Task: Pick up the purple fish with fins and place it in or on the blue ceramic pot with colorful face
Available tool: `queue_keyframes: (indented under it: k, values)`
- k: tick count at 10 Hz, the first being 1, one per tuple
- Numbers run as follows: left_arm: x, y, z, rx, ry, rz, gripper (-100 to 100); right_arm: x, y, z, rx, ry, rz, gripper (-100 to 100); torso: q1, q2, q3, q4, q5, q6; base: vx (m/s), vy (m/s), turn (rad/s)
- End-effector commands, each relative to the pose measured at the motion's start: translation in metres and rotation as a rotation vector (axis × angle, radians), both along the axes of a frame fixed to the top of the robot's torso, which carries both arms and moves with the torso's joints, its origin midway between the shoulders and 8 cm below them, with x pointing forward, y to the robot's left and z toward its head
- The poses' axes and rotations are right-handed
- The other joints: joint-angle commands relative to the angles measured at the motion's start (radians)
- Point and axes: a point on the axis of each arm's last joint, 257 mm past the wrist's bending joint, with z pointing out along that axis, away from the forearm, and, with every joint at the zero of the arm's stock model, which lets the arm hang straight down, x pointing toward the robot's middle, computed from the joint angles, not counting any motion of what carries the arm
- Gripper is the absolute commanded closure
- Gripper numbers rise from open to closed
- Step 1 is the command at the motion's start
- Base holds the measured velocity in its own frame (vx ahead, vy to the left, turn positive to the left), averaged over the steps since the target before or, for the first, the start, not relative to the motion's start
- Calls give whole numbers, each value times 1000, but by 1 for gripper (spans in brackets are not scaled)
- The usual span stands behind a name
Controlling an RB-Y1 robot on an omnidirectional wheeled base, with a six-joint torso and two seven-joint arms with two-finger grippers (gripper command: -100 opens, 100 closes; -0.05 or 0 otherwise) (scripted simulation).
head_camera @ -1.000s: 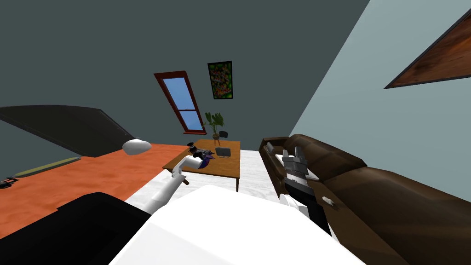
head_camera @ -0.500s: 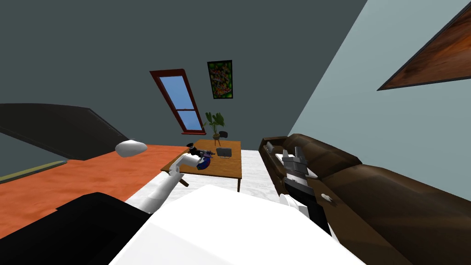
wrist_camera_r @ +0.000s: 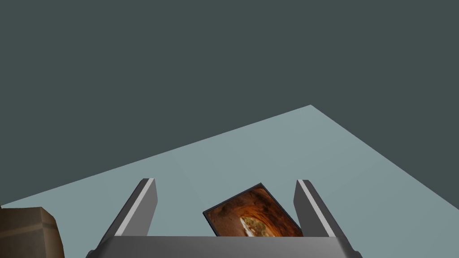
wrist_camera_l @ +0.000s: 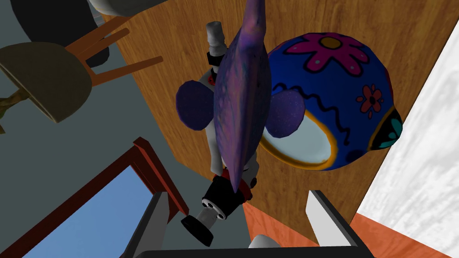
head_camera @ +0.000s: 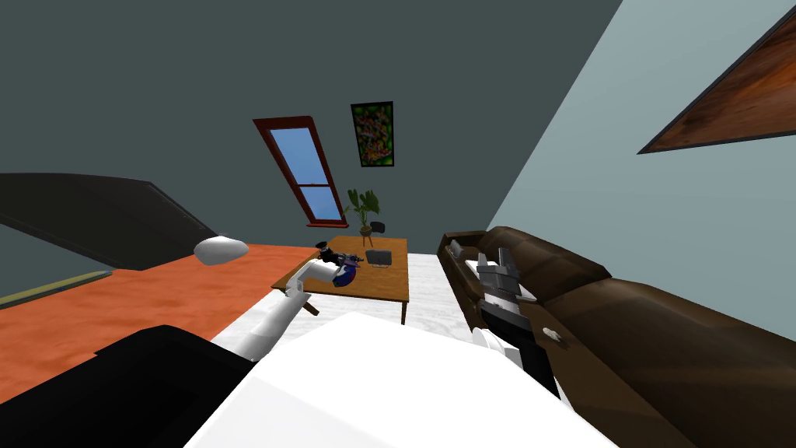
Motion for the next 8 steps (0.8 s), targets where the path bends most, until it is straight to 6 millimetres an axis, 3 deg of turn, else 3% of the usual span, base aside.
queue_keyframes:
  k: [1, 2, 8]
  values:
    - [0, 0, 0, 0, 0, 0, 0, 0, 0, 0, 0, 0, 0, 0, 0, 0, 0, 0, 0, 0, 0, 0, 0]
    - [-3, -4, 9, -4, 2, 0, -100, 0, 0, 0, 0, 0, 0, 0, 0, 0, 0, 0, 0, 0, 17, 14, 13]
    - [-14, -17, 34, -11, 12, -6, -100, 0, 0, 0, 0, 0, 0, 0, 2, -2, -1, 0, 0, 0, 34, 26, 10]
